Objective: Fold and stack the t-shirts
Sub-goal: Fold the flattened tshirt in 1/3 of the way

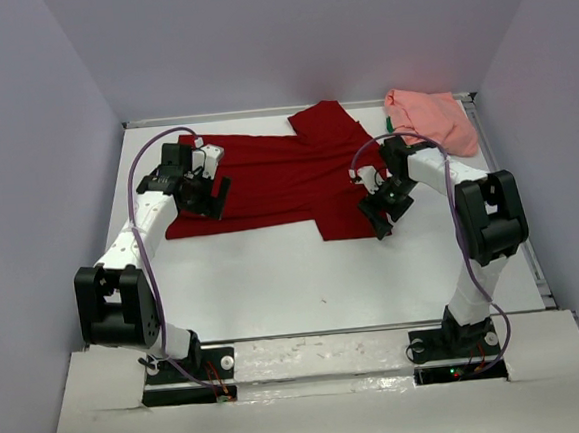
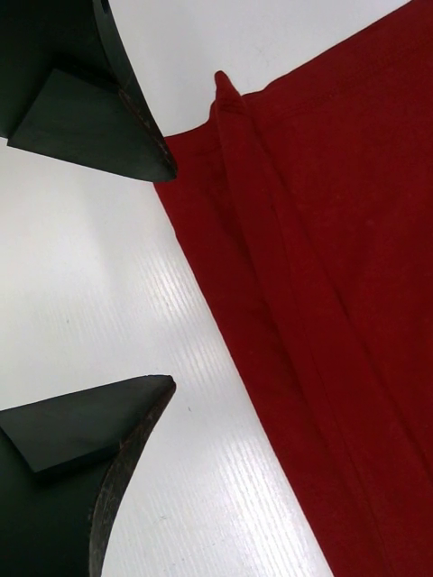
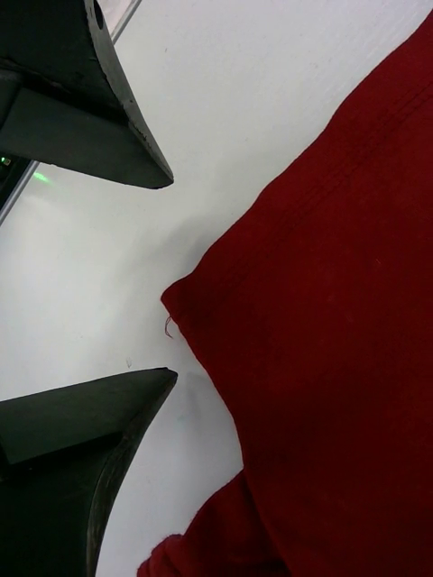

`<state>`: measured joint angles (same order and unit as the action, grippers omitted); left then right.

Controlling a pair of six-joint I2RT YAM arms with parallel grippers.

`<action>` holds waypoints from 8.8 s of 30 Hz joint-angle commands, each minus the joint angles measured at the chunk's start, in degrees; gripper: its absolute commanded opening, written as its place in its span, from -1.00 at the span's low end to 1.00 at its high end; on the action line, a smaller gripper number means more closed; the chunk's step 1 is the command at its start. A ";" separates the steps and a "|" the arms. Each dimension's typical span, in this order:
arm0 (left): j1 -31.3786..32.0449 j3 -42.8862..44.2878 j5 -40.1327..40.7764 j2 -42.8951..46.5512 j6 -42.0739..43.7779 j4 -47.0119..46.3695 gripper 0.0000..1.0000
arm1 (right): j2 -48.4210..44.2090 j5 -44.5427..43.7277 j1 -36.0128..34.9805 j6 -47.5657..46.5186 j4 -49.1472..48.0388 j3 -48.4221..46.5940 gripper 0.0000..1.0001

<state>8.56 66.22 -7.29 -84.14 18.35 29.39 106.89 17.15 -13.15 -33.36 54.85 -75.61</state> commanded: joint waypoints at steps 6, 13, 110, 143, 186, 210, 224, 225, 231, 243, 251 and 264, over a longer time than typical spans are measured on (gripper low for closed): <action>0.23 -0.47 0.26 2.49 0.46 -0.12 0.98 | 1.48 1.84 -0.12 0.67 -2.20 -0.50 0.68; 0.23 -0.74 0.61 3.19 0.55 -0.21 0.98 | 0.86 2.28 0.40 0.67 -2.90 1.08 0.66; 0.76 -4.60 1.40 4.77 -0.86 -1.44 0.98 | 23.10 -5.53 0.93 9.19 -5.01 -50.07 -1.00; 0.85 -6.54 1.05 5.04 -0.77 -1.70 0.98 | 31.80 -6.69 1.46 11.66 -10.64 -59.65 -1.00; 0.85 -6.54 0.87 5.56 -0.86 -1.17 0.98 | 32.42 -10.82 1.46 10.16 -11.61 -61.68 0.75; 1.99 -4.35 -4.23 2.76 -0.24 -0.91 0.98 | 9.65 8.69 -1.88 9.47 6.76 -42.17 0.82; 4.10 -2.23 -3.26 -1.20 -0.24 -0.82 0.98 | 15.45 13.88 -6.10 6.47 12.30 -39.79 0.82; 4.19 -2.23 -3.17 -1.55 -0.24 -0.91 0.98 | 15.71 13.79 -6.71 6.64 11.95 -39.70 0.82; 4.36 -1.44 -2.73 -3.22 -0.24 -1.17 0.98 | 20.19 10.46 -9.70 6.03 12.30 -41.10 0.79; 4.63 -0.82 -2.29 -4.89 -0.16 -1.35 0.98 | 23.10 5.09 -10.23 7.87 7.56 -41.02 0.77; 4.80 -0.91 -2.20 -4.46 -0.24 -1.35 0.98 | 23.71 1.49 -10.23 8.23 5.88 -43.65 0.77; 5.15 -1.35 -2.47 -3.31 -0.24 -1.17 0.98 | 26.00 -4.66 -10.23 7.79 3.60 -44.27 0.54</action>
<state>13.19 63.18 -9.61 -89.49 17.72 27.92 132.18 15.14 -23.31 -25.47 60.73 -118.78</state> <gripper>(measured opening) 0.989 0.776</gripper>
